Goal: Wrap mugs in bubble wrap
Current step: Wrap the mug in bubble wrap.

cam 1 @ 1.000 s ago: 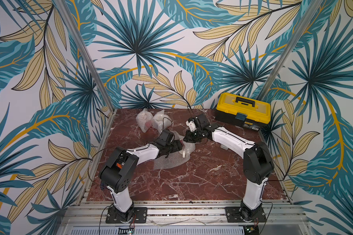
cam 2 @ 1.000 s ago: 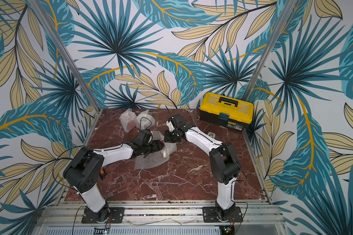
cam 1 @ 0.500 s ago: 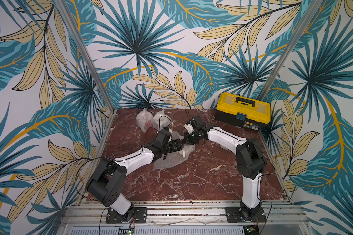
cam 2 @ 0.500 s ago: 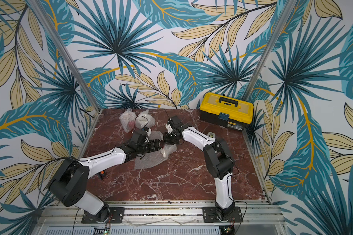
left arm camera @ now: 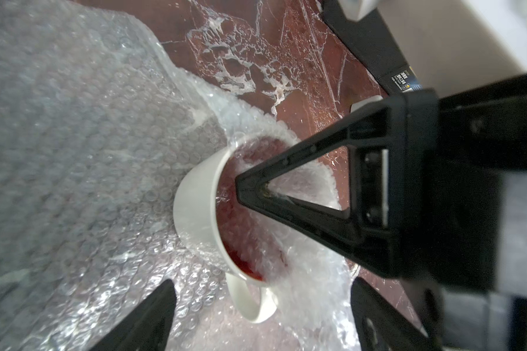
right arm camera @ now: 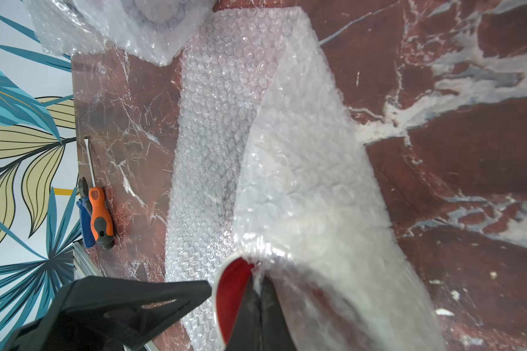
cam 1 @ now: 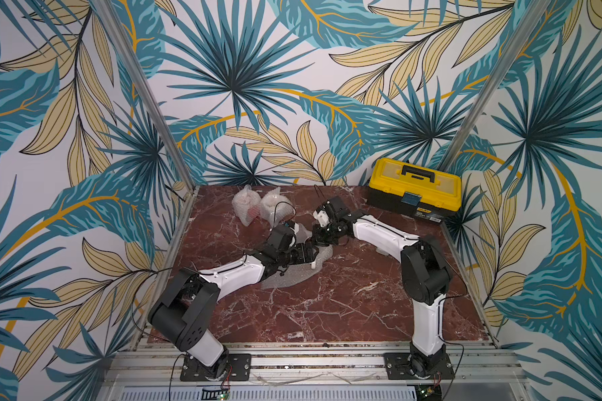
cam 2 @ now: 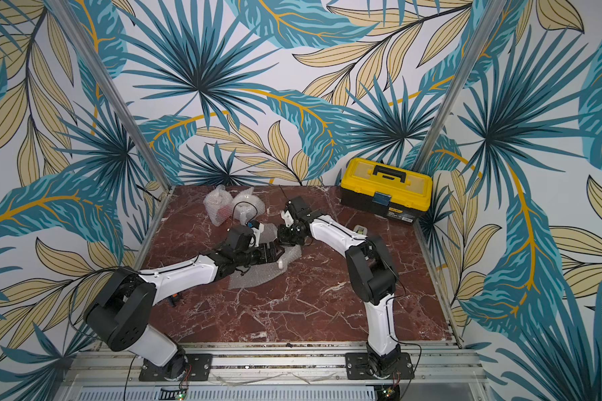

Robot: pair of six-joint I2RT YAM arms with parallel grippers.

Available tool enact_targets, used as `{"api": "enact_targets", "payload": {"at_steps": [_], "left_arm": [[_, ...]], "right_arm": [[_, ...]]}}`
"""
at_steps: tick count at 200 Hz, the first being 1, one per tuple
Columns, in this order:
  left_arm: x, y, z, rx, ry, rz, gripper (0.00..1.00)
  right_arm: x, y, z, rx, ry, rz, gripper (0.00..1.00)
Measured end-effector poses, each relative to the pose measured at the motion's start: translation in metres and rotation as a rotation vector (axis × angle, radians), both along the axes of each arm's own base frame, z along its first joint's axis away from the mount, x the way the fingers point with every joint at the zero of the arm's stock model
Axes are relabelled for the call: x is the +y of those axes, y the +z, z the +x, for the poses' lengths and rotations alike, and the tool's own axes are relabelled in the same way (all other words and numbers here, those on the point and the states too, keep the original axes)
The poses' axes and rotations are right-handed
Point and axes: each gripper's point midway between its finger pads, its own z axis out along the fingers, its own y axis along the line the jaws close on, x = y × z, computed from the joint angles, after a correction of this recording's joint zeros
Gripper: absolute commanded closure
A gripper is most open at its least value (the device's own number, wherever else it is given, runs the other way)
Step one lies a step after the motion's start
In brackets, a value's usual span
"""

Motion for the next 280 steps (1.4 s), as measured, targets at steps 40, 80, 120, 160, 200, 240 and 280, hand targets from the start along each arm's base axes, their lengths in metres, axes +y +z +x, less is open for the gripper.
{"api": "enact_targets", "payload": {"at_steps": [40, 80, 120, 160, 200, 240, 280], "left_arm": [[0.001, -0.022, 0.002, 0.047, 0.022, 0.022, 0.11], [0.003, -0.022, 0.005, 0.049, 0.045, 0.015, 0.12], [0.004, -0.022, 0.006, 0.054, 0.053, 0.012, 0.13], [0.004, -0.022, 0.007, 0.055, 0.056, 0.01, 0.13], [0.004, -0.022, 0.007, 0.055, 0.056, 0.01, 0.13], [0.004, -0.022, 0.007, 0.055, 0.057, 0.009, 0.15], [0.006, -0.017, 0.008, 0.045, 0.064, 0.009, 0.15]], "right_arm": [[0.0, 0.0, -0.001, 0.006, 0.001, -0.001, 0.97], [0.001, 0.006, 0.0, -0.003, 0.003, 0.006, 0.8], [-0.009, 0.036, 0.002, -0.083, -0.003, -0.001, 0.69], [-0.047, 0.066, -0.004, -0.201, -0.072, -0.1, 0.44], [-0.065, 0.038, -0.01, -0.161, -0.093, -0.203, 0.34], [-0.067, 0.008, -0.011, -0.097, -0.082, -0.249, 0.33], [-0.065, -0.006, -0.01, -0.06, -0.065, -0.262, 0.21]]}}
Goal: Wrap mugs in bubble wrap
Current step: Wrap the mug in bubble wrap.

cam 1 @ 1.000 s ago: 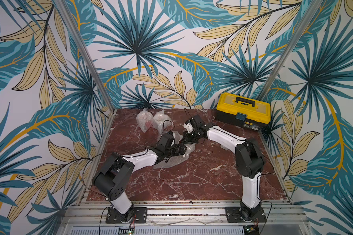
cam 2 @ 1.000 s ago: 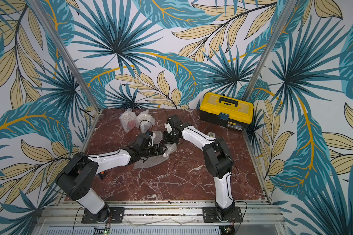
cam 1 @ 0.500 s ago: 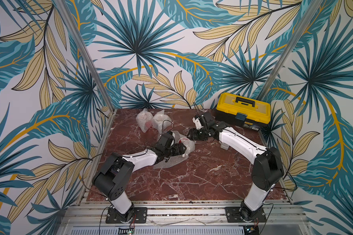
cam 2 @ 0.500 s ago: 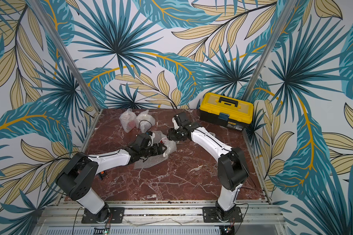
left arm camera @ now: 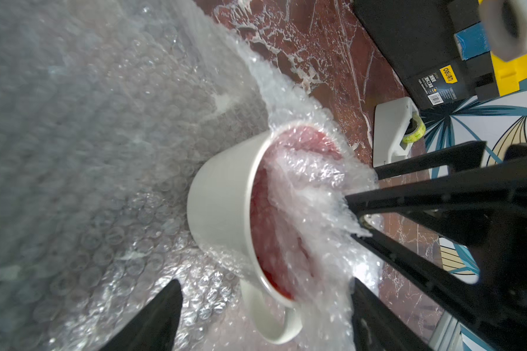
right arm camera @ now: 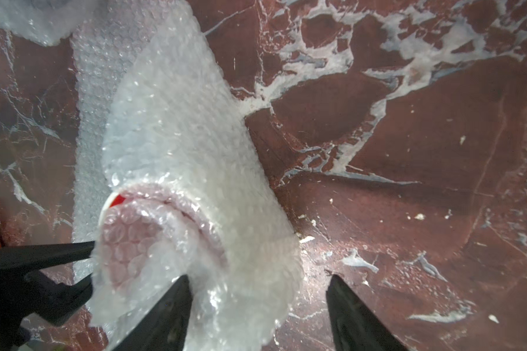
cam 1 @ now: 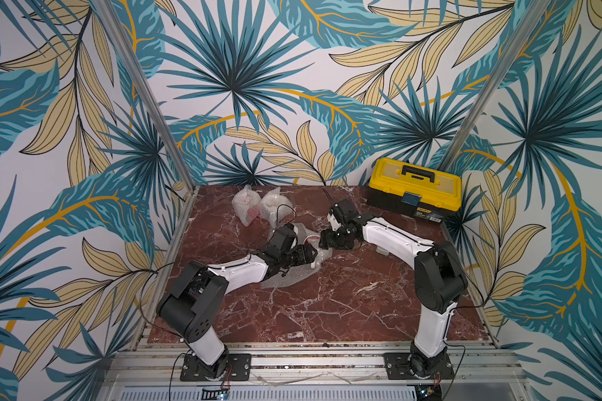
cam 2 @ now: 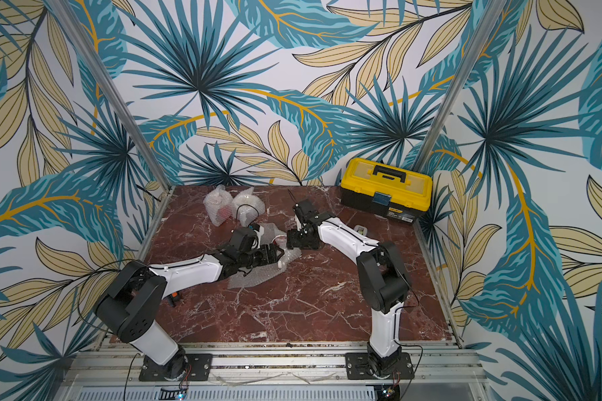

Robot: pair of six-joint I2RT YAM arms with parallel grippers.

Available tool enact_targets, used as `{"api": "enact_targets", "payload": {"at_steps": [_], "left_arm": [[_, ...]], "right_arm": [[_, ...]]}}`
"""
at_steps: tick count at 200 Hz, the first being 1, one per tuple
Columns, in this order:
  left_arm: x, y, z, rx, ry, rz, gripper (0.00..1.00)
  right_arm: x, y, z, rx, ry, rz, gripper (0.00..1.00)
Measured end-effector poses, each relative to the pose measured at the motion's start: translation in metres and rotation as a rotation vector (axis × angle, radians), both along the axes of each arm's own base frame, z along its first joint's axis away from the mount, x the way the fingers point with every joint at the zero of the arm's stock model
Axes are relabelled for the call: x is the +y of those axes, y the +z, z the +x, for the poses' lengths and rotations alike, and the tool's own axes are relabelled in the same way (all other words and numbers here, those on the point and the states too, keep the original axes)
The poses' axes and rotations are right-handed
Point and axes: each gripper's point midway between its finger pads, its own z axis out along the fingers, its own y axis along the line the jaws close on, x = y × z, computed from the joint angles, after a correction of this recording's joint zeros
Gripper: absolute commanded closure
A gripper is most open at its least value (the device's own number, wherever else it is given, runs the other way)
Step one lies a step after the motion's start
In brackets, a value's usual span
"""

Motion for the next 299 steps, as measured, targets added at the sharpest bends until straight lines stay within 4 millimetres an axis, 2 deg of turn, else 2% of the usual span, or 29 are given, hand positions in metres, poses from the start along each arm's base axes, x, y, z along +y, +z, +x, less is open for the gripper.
{"api": "enact_targets", "payload": {"at_steps": [21, 59, 137, 199, 226, 254, 299], "left_arm": [[0.004, 0.009, 0.001, -0.018, 0.015, 0.0, 0.13], [0.011, 0.032, -0.005, -0.066, 0.028, -0.022, 0.1], [-0.014, 0.023, -0.035, -0.07, -0.084, 0.062, 0.33], [-0.029, 0.016, -0.035, -0.076, -0.136, 0.159, 0.62], [-0.029, 0.016, -0.035, -0.079, -0.141, 0.174, 0.73], [-0.023, 0.016, -0.036, -0.079, -0.127, 0.197, 0.8], [-0.007, 0.032, -0.035, -0.111, -0.05, 0.211, 0.8]], "right_arm": [[0.002, -0.005, 0.002, 0.01, 0.011, -0.005, 0.17], [0.003, -0.014, 0.004, 0.038, 0.016, -0.012, 0.16], [0.005, -0.02, 0.004, 0.064, 0.02, -0.015, 0.16], [0.005, -0.021, 0.004, 0.069, 0.02, -0.017, 0.16], [0.005, -0.021, 0.003, 0.071, 0.02, -0.018, 0.16], [0.006, -0.023, 0.004, 0.073, 0.02, -0.02, 0.16], [0.005, -0.023, 0.004, 0.078, 0.02, -0.023, 0.16]]}}
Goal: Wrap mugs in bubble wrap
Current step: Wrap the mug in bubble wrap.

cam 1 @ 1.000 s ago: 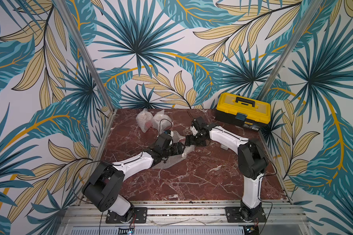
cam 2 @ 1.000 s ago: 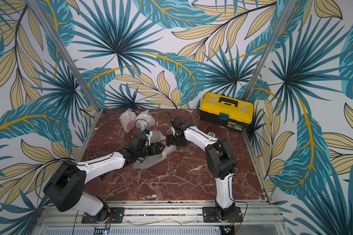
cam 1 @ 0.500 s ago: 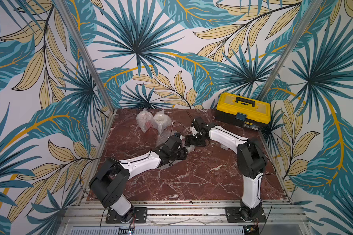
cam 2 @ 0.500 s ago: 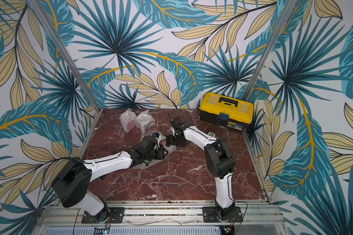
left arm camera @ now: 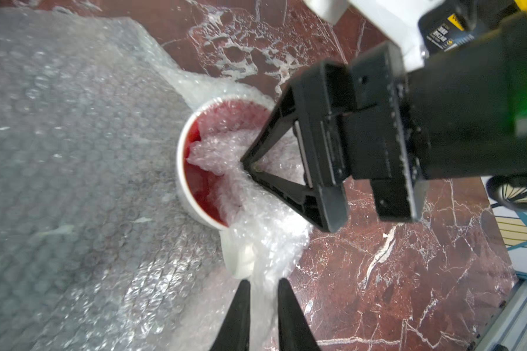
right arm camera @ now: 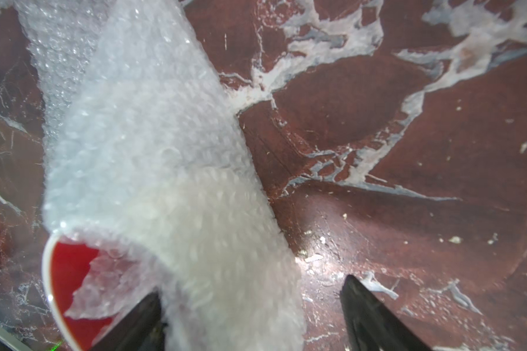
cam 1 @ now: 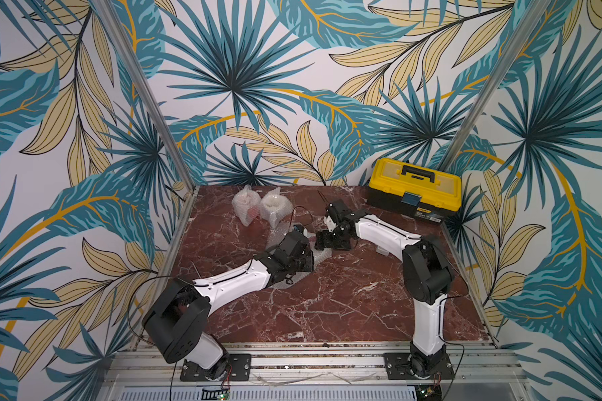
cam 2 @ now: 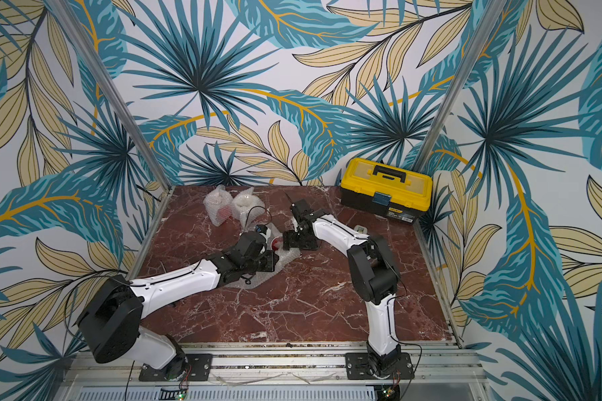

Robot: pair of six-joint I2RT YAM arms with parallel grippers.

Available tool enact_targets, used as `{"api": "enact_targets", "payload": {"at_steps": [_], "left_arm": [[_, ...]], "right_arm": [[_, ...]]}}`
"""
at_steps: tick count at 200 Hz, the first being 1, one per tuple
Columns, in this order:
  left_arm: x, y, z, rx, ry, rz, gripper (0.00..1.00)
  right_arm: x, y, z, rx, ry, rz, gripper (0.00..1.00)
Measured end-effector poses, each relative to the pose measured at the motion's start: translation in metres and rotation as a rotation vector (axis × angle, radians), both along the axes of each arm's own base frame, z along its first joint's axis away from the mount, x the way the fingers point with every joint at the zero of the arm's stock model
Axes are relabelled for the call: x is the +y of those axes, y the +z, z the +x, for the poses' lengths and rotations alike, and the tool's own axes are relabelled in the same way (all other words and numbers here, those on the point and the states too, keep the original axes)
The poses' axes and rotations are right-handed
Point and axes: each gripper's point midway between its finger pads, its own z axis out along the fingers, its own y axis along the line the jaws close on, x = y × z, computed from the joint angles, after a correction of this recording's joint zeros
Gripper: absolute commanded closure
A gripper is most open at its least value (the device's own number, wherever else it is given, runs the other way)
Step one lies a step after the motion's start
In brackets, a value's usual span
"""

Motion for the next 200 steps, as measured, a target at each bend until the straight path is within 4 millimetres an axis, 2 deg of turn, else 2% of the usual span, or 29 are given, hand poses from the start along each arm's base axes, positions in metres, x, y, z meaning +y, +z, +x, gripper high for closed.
{"api": "enact_targets", "payload": {"at_steps": [54, 94, 131, 171, 200], "left_arm": [[0.021, -0.022, -0.004, 0.056, 0.108, 0.034, 0.82], [0.026, -0.037, -0.007, 0.098, 0.142, 0.046, 0.82], [0.036, -0.044, -0.016, 0.12, 0.162, 0.051, 0.63], [0.036, -0.013, -0.017, 0.064, 0.16, -0.012, 0.44], [0.039, -0.009, -0.021, 0.056, 0.167, -0.032, 0.34]], "right_arm": [[0.0, 0.0, 0.0, 0.004, 0.0, -0.003, 0.16], [0.0, 0.0, 0.0, 0.008, 0.004, -0.006, 0.16], [0.0, -0.001, 0.0, 0.012, 0.006, -0.009, 0.15], [0.002, -0.008, 0.004, 0.035, 0.011, -0.029, 0.13], [0.004, -0.016, 0.004, 0.048, 0.022, -0.062, 0.12]]}}
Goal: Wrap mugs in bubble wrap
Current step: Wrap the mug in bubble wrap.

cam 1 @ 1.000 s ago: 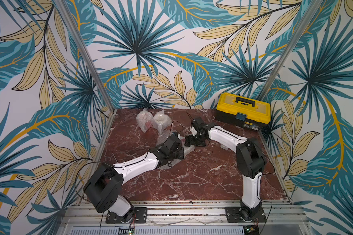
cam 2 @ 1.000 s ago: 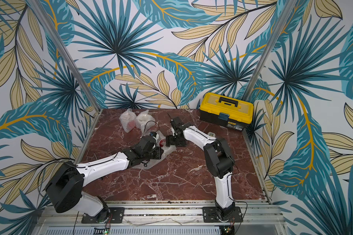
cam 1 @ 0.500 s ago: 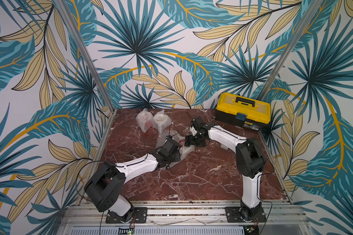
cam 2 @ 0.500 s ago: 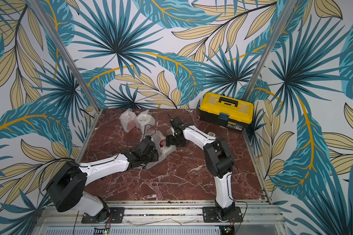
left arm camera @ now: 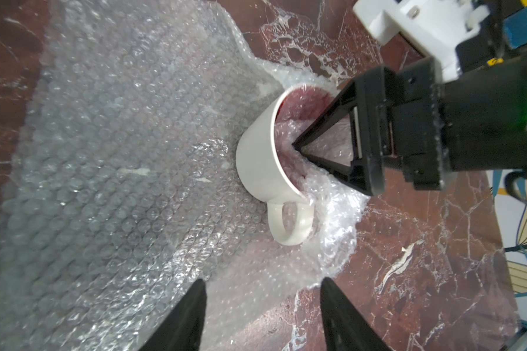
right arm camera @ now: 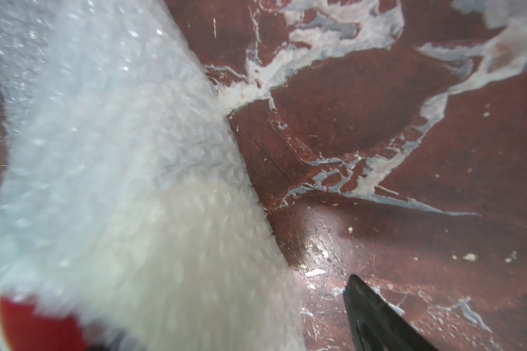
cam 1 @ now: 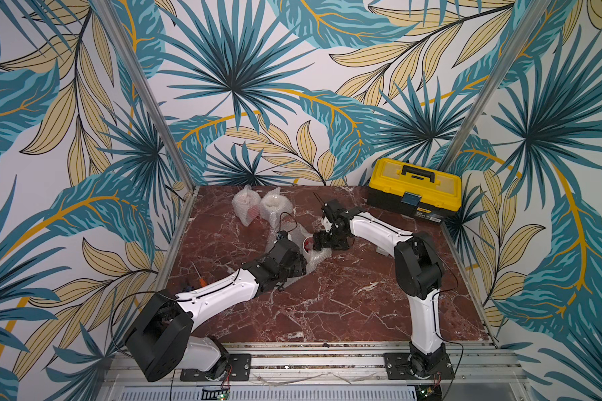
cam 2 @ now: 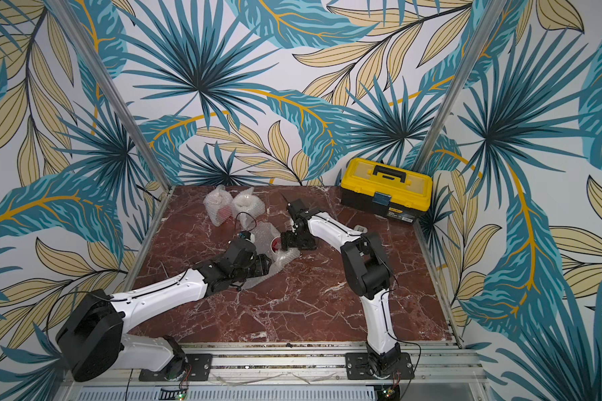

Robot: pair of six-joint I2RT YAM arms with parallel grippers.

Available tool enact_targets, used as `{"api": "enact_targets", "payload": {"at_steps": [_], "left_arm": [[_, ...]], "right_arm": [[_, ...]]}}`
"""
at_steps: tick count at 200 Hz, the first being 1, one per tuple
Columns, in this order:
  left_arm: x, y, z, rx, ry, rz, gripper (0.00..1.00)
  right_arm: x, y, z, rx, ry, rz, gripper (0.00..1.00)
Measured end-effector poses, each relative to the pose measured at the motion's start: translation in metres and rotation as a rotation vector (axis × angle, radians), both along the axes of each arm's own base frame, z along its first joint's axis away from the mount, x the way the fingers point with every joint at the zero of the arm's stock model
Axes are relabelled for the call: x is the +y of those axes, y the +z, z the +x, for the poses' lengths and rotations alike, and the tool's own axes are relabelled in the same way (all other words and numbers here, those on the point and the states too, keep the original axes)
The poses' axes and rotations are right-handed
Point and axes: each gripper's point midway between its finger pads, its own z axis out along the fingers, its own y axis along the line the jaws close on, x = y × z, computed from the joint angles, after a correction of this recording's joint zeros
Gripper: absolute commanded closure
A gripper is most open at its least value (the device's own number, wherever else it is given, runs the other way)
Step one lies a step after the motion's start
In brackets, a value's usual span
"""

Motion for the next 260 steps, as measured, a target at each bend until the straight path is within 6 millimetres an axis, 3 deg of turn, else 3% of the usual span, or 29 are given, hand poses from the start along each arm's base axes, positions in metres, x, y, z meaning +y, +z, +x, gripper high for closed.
{"api": "enact_targets", "payload": {"at_steps": [18, 45, 81, 117, 157, 190, 260], "left_arm": [[0.012, -0.01, -0.007, 0.025, 0.033, 0.019, 0.28], [0.043, -0.026, -0.017, 0.1, 0.146, 0.088, 0.27], [0.095, -0.045, -0.024, 0.205, 0.319, 0.196, 0.38], [0.122, -0.061, -0.031, 0.286, 0.385, 0.268, 0.49], [0.135, -0.086, -0.042, 0.385, 0.392, 0.343, 0.56], [0.138, -0.095, -0.044, 0.414, 0.386, 0.369, 0.56], [0.129, -0.089, -0.032, 0.374, 0.362, 0.31, 0.54]], "right_arm": [[0.0, -0.001, 0.001, 0.001, 0.005, -0.017, 0.12], [-0.001, -0.002, 0.001, 0.0, 0.01, -0.029, 0.12], [0.0, -0.003, 0.001, 0.0, 0.015, -0.029, 0.12], [0.0, -0.003, 0.001, -0.001, 0.019, -0.03, 0.12], [0.0, -0.003, 0.0, 0.0, 0.019, -0.03, 0.12], [0.0, -0.003, 0.0, -0.001, 0.019, -0.03, 0.12], [0.0, -0.003, 0.0, -0.001, 0.02, -0.03, 0.12]]}}
